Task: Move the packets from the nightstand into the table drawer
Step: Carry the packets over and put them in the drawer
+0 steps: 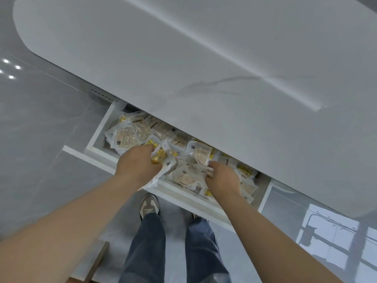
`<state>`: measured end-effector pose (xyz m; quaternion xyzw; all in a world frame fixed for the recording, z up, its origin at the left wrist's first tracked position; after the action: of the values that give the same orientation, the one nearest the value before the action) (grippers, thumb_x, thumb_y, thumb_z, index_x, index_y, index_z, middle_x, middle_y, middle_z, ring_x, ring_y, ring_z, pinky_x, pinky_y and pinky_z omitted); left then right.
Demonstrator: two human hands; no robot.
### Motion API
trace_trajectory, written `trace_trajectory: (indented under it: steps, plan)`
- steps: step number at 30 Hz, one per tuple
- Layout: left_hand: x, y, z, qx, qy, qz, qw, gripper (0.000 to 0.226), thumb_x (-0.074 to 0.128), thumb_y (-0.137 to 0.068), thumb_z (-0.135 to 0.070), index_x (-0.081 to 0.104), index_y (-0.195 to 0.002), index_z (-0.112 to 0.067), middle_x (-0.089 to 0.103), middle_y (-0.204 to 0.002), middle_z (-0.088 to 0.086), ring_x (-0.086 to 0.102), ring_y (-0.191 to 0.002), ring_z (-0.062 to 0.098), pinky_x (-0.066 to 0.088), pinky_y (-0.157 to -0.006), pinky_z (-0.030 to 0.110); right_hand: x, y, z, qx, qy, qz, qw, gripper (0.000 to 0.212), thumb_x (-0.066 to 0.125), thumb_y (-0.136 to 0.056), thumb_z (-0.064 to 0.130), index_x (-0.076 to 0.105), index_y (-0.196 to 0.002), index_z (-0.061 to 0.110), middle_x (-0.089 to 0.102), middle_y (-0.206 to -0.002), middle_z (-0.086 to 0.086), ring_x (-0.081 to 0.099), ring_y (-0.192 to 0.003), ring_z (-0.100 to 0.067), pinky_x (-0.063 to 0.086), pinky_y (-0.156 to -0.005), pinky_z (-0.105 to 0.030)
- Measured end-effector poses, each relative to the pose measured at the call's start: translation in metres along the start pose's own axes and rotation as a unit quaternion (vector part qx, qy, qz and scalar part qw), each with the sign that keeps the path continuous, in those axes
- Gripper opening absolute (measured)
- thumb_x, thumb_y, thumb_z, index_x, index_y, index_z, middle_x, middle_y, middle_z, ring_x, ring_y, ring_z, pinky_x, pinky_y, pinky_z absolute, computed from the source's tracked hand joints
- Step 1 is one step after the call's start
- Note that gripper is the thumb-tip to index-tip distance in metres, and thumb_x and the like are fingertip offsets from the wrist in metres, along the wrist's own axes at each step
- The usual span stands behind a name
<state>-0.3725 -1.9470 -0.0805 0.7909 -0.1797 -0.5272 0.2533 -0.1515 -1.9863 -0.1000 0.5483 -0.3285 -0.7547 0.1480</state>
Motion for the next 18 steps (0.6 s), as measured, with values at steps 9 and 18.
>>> trace_trajectory:
  steps: [9, 18]
  plan:
    - [0.006, -0.016, -0.027, 0.071, -0.078, -0.032, 0.994, 0.014, 0.057, -0.089, -0.032, 0.048, -0.086, -0.021, 0.051, -0.073, -0.005, 0.051, -0.069, 0.019, 0.031, -0.05, 0.026, 0.004, -0.01, -0.053, 0.094, 0.064, 0.052, 0.992, 0.042, 0.059, -0.085, 0.008, 0.048, -0.125, 0.015, 0.063, -0.108, -0.006, 0.063, -0.094, -0.024, 0.047, -0.063, -0.027]
    - [0.034, -0.017, -0.055, 0.139, -0.117, 0.009, 0.983, 0.022, 0.051, -0.095, -0.027, 0.053, -0.111, -0.012, 0.059, -0.096, 0.006, 0.059, -0.084, 0.024, 0.037, -0.062, 0.03, 0.018, 0.006, -0.082, 0.129, 0.071, 0.128, 0.981, 0.049, 0.058, -0.086, 0.014, 0.044, -0.133, 0.017, 0.06, -0.115, -0.007, 0.061, -0.103, -0.026, 0.054, -0.078, -0.034]
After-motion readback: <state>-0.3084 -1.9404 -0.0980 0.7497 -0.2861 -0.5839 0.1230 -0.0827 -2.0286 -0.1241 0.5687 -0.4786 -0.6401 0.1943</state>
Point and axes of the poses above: each hand's wrist, its own y-axis away from the middle knuckle, its own x-axis out of the palm, z = x × y, the point moved 2 cm from there along -y, towards the middle knuckle
